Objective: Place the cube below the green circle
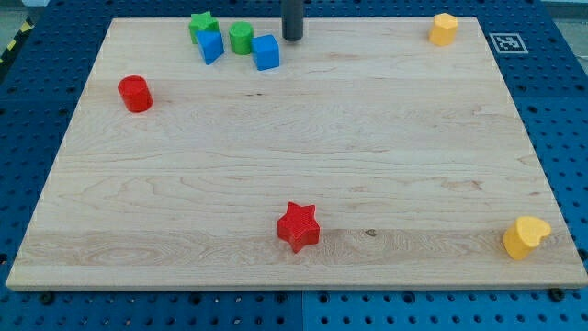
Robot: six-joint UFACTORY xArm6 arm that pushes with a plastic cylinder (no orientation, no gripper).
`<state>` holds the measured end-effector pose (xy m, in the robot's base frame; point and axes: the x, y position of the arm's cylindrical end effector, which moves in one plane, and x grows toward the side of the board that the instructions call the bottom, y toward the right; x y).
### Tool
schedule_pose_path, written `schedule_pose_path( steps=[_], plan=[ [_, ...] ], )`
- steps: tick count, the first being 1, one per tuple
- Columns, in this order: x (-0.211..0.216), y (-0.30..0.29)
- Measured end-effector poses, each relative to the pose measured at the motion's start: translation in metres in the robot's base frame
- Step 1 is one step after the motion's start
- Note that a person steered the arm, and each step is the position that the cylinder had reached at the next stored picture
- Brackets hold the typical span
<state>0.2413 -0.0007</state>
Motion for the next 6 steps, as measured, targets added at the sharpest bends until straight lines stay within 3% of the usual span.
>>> schedule_pose_path(
  steps=[1, 4, 5, 6],
  plan=[
    [0.030, -0.015],
    [0.032, -0.044],
    [0.033, -0.023],
    [0.077, 0.030]
  ],
)
